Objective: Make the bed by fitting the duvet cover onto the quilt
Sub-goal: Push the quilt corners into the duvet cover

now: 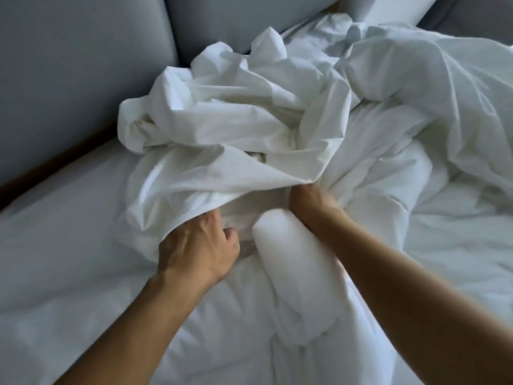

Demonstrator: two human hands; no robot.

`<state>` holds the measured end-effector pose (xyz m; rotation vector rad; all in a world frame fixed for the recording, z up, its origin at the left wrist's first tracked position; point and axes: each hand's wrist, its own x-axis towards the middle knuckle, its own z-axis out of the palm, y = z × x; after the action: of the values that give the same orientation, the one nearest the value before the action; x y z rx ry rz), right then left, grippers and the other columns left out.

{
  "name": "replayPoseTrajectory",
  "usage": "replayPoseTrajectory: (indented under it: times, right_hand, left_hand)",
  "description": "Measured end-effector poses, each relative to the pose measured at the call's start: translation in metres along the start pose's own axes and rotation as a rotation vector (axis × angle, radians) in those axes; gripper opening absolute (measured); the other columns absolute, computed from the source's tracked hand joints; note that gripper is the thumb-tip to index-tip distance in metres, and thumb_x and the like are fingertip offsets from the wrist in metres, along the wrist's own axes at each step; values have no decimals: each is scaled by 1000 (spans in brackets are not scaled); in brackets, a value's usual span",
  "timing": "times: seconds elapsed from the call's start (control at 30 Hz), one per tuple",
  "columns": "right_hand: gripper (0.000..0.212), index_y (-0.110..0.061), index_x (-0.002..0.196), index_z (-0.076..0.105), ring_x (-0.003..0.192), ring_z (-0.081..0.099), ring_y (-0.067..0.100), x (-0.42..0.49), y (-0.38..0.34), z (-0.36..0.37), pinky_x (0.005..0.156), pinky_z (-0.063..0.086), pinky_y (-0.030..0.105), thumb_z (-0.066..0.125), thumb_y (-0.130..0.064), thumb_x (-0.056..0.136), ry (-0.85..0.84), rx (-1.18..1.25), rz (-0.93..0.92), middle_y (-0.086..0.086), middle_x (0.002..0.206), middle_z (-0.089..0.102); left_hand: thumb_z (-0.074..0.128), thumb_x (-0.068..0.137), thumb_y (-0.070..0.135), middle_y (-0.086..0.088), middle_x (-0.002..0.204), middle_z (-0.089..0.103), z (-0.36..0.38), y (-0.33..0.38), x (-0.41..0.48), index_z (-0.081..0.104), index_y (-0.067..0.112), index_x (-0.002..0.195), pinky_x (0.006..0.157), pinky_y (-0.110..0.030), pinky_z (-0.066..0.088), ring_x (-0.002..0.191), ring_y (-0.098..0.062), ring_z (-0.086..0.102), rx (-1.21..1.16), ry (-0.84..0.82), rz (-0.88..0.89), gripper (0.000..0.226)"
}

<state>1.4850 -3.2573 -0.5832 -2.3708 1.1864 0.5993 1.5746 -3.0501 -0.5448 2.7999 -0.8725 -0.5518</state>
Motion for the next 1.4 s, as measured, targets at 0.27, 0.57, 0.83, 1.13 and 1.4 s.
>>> replayPoseTrajectory:
  times: [0.27,0.57,0.83,1.13,1.4]
  right_hand:
    - [65,-30,159,18,122,52,35,37,-62,-43,103,37,25,41,-34,98,617,553,-103,22,140,53]
    - [49,-31,118,65,128,43,34,-39,-74,-4,107,34,54,54,-61,81,432,-127,-332,7,136,47]
    - [124,-46,154,4,138,41,37,-51,-39,29,110,40,45,69,-85,56,-130,-210,-128,12,155,34]
    - [37,-5,122,64,119,59,28,-11,-93,9,95,45,32,67,-17,86,259,114,-493,19,127,64]
    - [82,-16,152,26,129,35,37,3,-74,68,111,27,43,57,-53,85,227,-171,1,18,142,37]
  left_hand:
    - [28,107,47,7,169,-4,52,-45,-48,11,49,157,121,-36,23,155,-19,7,110,-381,75,53]
    - [52,94,27,5,165,20,36,-49,-43,3,33,161,122,-32,26,151,-19,22,-175,-157,55,83]
    - [58,89,15,-21,148,45,11,-45,-18,23,14,156,104,-31,32,133,-35,44,-318,-27,1,76]
    - [64,83,8,-19,151,48,19,-33,-77,8,20,159,104,-34,47,128,-32,57,-338,89,229,95]
    - [32,104,41,-14,168,7,50,-63,-87,2,10,161,124,-36,21,154,-30,14,158,-178,239,72]
